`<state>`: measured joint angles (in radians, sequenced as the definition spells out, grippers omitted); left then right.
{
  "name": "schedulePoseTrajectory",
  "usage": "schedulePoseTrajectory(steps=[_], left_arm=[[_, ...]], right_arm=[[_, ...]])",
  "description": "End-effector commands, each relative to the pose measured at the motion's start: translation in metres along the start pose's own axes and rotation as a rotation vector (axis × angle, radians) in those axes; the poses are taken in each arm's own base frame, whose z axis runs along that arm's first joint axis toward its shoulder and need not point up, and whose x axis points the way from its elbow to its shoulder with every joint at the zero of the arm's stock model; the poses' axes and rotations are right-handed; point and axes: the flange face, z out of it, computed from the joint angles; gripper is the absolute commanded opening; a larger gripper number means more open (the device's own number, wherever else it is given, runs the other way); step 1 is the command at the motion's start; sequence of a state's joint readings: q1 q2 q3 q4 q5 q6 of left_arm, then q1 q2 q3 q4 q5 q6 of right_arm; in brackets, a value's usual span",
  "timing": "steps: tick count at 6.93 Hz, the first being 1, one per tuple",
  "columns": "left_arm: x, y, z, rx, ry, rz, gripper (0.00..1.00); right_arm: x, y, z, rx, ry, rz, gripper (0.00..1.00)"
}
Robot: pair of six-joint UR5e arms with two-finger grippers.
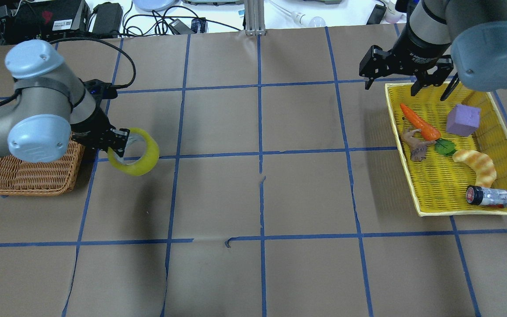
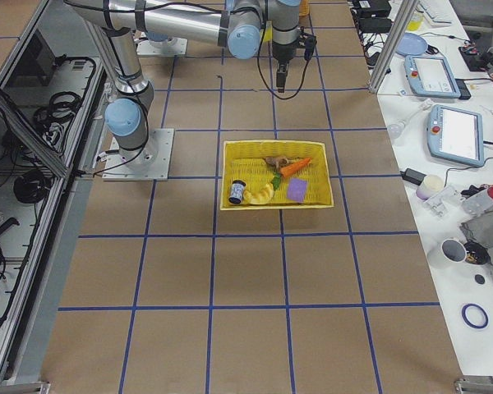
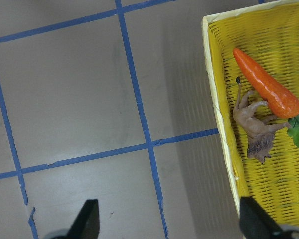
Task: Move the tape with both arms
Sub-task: 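Lift the tape roll with the left gripper and carry it to the wicker basket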
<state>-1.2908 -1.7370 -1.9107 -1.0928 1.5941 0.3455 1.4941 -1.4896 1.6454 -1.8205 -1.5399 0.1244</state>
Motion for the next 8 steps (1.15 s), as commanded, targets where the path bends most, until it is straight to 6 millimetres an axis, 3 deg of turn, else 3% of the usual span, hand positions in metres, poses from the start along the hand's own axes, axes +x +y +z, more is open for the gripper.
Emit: schedulePoseTrajectory(steps=[1, 2, 3, 4, 7, 8], left_arm=[[-0.115, 0.010, -0.018, 0.038, -0.026, 0.077, 0.00], [-0.157, 0.016, -0.018, 0.057, -0.039, 0.110, 0.00], [-0.183, 0.016, -0.017, 0.104, -0.080, 0.132, 0.00], [-0.198, 0.008, -0.007, 0.148, -0.123, 0.144, 0.00], [-0.218, -0.017, 0.038, 0.213, -0.193, 0.179, 0.00], [-0.219, -0.019, 0.053, 0.200, -0.177, 0.185, 0.14]], right_arm=[[0.000, 0.000, 0.000, 0.002, 0.005, -0.011, 1.00], [0.000, 0.000, 0.000, 0.000, 0.005, -0.014, 1.00], [0.000, 0.000, 0.000, 0.000, 0.005, -0.015, 1.00], [0.001, 0.000, 0.001, -0.001, 0.006, -0.015, 1.00], [0.001, 0.000, 0.000, 0.000, 0.006, -0.015, 1.00], [0.000, 0.000, 0.000, 0.002, 0.005, -0.015, 1.00]])
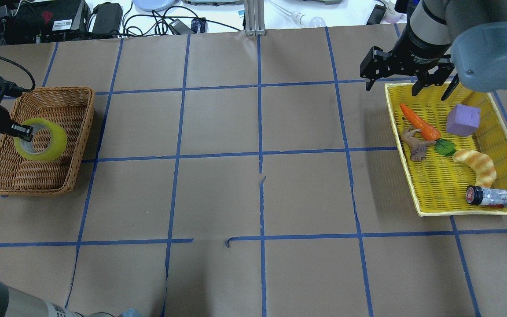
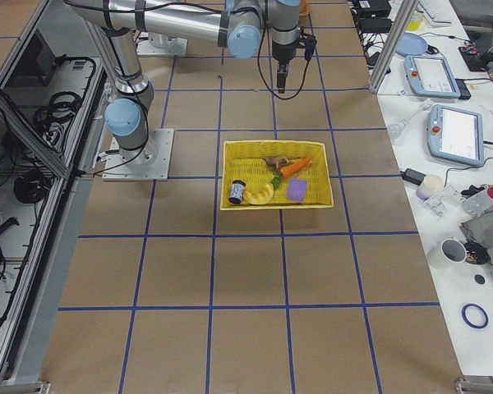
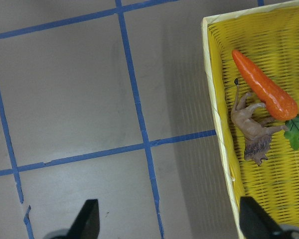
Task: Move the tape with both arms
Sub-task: 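Lower the tape roll into the basket and open the left gripper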
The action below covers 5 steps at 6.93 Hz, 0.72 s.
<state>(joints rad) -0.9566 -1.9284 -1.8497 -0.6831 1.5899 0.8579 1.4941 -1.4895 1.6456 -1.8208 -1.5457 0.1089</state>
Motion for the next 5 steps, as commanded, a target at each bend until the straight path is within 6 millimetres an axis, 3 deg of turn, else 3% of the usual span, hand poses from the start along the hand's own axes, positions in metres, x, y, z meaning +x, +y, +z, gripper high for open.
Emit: schedulePoseTrajectory(steps=[1, 2, 4, 5], left_arm=[[0.000, -0.001, 0.025, -0.007, 0.011, 0.011, 0.74], [-0.001, -0.002, 0.019, 0.005, 0.004, 0.011, 1.00], [-0.002, -0.011, -0.012, 0.034, -0.046, 0.023, 1.00], [0.003, -0.027, -0.047, 0.051, -0.071, 0.007, 1.00]], right_arm=[[0.001, -0.001, -0.001, 0.001, -0.001, 0.002, 1.00], [0.000, 0.000, 0.000, 0.000, 0.001, 0.000, 1.00], [0.001, 0.000, -0.001, 0.002, 0.002, 0.002, 1.00], [0.000, 0.004, -0.006, 0.011, 0.001, 0.000, 1.00]])
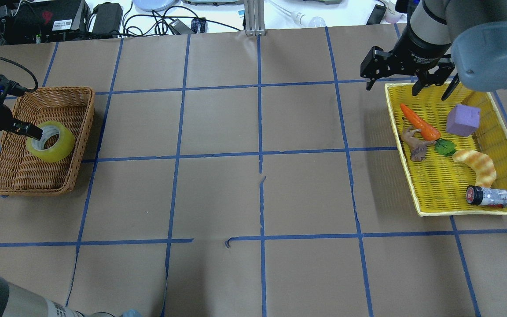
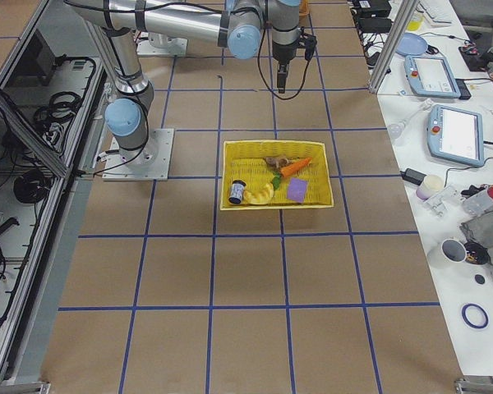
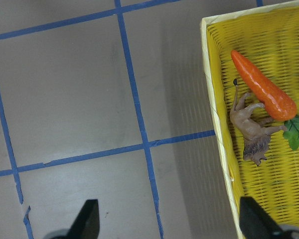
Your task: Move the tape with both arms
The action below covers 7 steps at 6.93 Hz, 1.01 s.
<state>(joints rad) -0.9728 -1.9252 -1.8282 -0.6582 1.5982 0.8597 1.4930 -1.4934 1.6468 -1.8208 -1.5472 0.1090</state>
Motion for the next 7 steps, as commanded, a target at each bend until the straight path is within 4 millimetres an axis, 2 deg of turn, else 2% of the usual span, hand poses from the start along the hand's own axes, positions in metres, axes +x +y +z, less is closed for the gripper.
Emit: schedulePoseTrajectory(steps=[1, 2, 3, 4, 5, 6, 7], left_arm=[[0.031, -0.036, -0.067, 0.007, 0.009, -0.065, 1.00], [0.064, -0.051, -0.100, -0.021, 0.054, -0.136, 1.00], [0.097, -0.060, -0.127, -0.049, 0.099, -0.209, 1.00], [0.141, -0.065, -0.154, -0.083, 0.142, -0.246, 1.00], [0.184, -0.064, -0.177, -0.135, 0.184, -0.328, 1.00], [0.224, -0.063, -0.200, -0.178, 0.258, -0.409, 1.00], [0.258, -0.062, -0.223, -0.217, 0.286, -0.389, 1.00]], right_arm=[[0.000, 0.006, -0.004, -0.002, -0.001, -0.018, 1.00], [0.000, 0.007, -0.011, 0.004, 0.000, -0.082, 1.00], [0.001, 0.017, -0.019, -0.021, 0.001, -0.129, 1.00], [0.001, 0.034, -0.029, -0.064, 0.000, -0.150, 1.00], [-0.001, 0.040, -0.036, -0.068, -0.010, -0.162, 1.00], [-0.001, 0.039, -0.029, -0.080, -0.001, -0.165, 1.00], [0.001, 0.037, -0.027, -0.078, 0.006, -0.162, 1.00]])
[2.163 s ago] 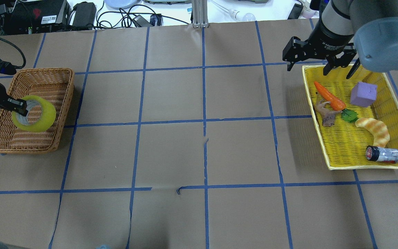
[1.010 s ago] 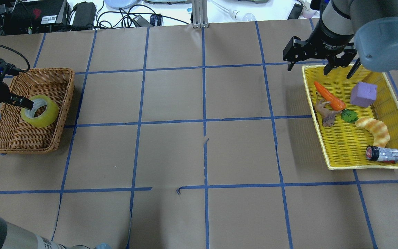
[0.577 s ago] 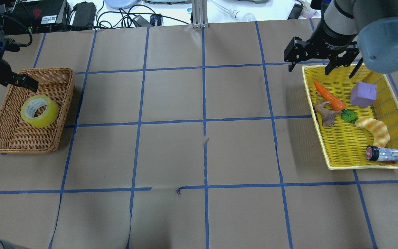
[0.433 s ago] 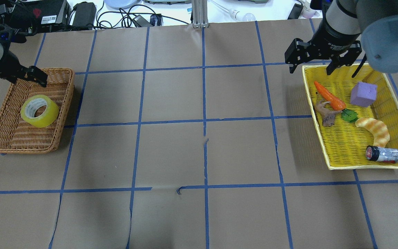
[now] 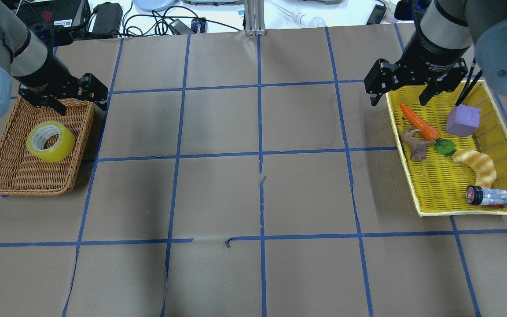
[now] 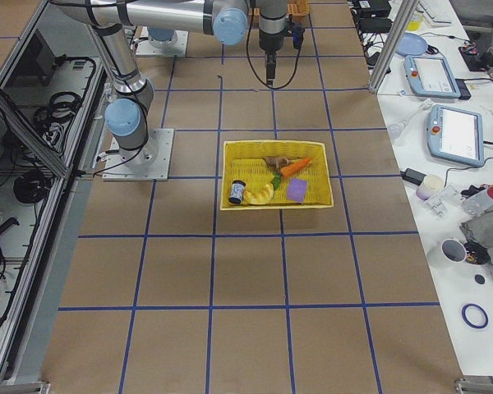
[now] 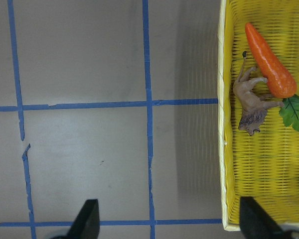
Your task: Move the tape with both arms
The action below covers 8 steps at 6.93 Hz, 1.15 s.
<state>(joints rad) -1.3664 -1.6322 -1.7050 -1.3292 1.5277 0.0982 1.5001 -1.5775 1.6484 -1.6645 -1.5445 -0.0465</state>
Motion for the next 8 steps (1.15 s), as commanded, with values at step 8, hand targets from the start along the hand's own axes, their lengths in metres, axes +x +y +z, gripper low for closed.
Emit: schedulePoseTrajectory(steps=[8], left_arm=[[0.106, 0.052, -0.035, -0.108, -0.059, 0.134, 1.00]], right_arm=[[0.006, -0.007, 0.017, -0.038, 0.004, 0.001, 1.00]])
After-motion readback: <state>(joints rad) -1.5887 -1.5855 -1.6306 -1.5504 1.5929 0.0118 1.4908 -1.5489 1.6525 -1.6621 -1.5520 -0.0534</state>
